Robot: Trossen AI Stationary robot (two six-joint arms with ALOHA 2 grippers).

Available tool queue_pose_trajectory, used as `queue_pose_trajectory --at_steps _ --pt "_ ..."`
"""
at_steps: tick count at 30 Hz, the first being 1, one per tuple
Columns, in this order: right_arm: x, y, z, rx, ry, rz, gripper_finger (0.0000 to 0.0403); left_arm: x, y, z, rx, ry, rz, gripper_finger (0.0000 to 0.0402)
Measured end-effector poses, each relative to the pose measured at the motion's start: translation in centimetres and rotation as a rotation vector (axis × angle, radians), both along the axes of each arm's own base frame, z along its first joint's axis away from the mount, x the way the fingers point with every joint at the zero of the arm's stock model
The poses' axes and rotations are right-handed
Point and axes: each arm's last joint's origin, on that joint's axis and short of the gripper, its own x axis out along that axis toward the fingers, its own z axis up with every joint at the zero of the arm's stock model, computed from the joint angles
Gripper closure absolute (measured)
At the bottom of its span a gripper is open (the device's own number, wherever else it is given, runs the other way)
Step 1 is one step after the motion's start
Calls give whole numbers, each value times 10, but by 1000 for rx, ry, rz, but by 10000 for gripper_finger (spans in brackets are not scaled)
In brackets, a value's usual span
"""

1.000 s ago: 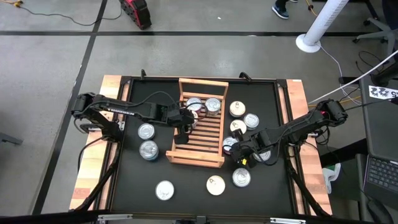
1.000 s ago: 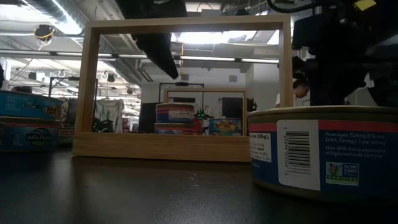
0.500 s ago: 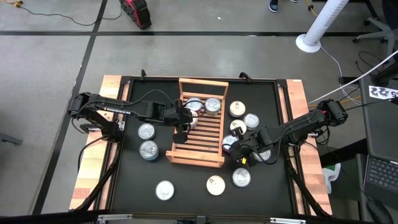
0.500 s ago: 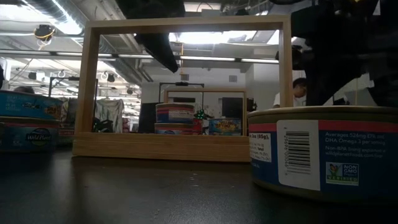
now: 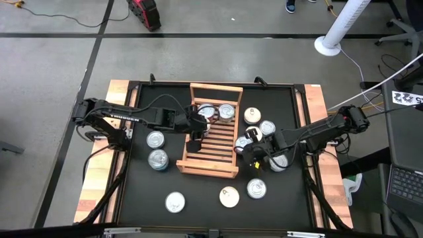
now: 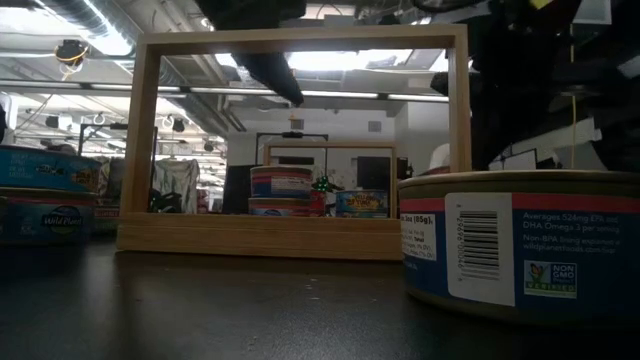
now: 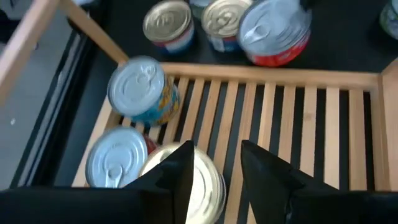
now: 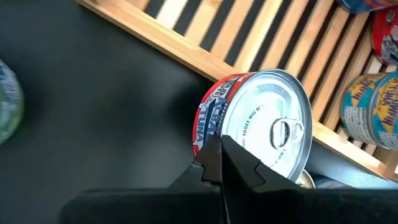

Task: Stack canned seafood by type on shelf
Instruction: Stack the red tuna can on top of the other red tuna cans on the shelf

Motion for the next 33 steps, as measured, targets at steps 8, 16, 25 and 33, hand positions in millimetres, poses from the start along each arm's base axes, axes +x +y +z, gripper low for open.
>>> queue_pose_trajectory --at_steps 8,16,25,33 --pt "3 -16 0 -14 5 -24 403 11 1 2 79 -67 -79 274" --pt "4 -22 0 13 8 -37 403 29 2 -21 92 -39 -88 274" --pt "4 -22 0 16 10 -32 403 53 0 -42 197 -62 -194 274" --pt "4 -22 0 16 11 -31 403 64 0 -48 258 -103 -240 274"
